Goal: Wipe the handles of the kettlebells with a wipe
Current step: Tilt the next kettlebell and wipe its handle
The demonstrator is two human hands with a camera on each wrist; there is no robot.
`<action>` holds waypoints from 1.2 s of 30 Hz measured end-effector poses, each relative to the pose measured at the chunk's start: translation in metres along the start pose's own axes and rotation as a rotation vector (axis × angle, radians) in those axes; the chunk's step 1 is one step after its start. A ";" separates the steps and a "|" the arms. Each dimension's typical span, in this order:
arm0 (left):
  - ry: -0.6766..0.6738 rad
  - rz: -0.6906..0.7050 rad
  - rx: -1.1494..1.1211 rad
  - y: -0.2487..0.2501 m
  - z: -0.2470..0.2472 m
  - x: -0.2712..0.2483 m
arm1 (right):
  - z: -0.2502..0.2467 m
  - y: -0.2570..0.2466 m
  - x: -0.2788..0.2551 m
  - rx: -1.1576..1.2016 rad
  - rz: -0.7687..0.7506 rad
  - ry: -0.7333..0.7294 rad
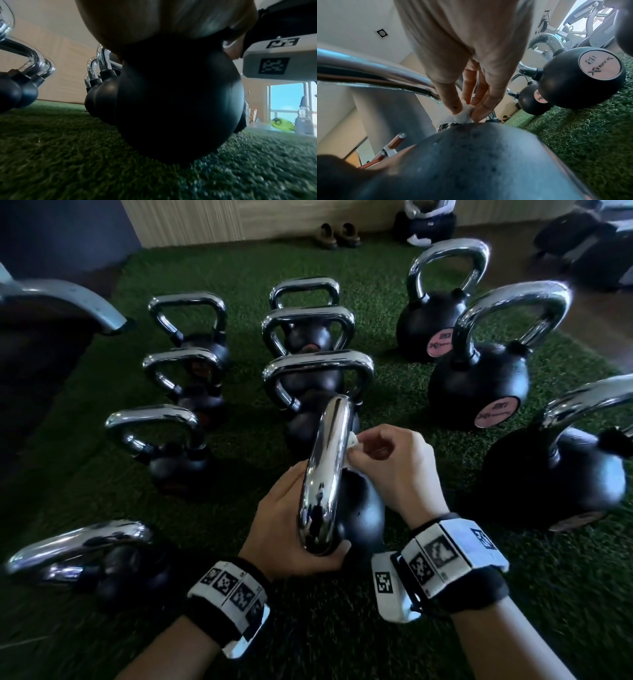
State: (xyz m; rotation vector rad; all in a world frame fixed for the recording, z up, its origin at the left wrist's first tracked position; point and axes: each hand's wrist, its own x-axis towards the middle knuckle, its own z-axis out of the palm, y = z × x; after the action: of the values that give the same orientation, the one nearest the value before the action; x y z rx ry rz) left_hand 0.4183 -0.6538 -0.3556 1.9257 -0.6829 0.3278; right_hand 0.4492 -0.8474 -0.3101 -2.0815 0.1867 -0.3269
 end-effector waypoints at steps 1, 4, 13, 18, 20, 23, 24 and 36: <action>-0.016 -0.001 -0.010 0.001 -0.002 0.001 | 0.002 0.001 -0.001 -0.002 -0.003 0.005; -0.061 0.009 0.007 0.001 -0.001 0.000 | 0.007 0.002 -0.001 -0.008 0.000 0.049; -0.028 0.045 0.075 -0.001 0.003 -0.002 | -0.005 -0.015 0.016 0.107 -0.232 0.144; 0.002 0.016 0.112 -0.007 0.007 -0.005 | -0.007 -0.016 0.019 0.071 -0.285 0.154; 0.024 0.014 0.121 -0.007 0.009 -0.007 | -0.010 -0.023 0.013 0.060 -0.395 0.212; 0.017 0.003 0.098 -0.013 0.010 -0.007 | -0.013 -0.023 -0.001 0.046 -0.525 0.228; 0.010 -0.001 0.094 -0.015 0.010 -0.007 | -0.015 -0.021 -0.003 0.057 -0.532 0.213; -0.009 0.083 0.160 -0.016 0.013 -0.006 | -0.042 -0.043 -0.066 0.141 -0.472 -0.042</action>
State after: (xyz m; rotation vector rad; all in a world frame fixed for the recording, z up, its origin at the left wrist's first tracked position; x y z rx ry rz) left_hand 0.4220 -0.6584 -0.3768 2.0549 -0.7638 0.4374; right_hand 0.3732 -0.8422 -0.2630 -1.9725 -0.3503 -0.5620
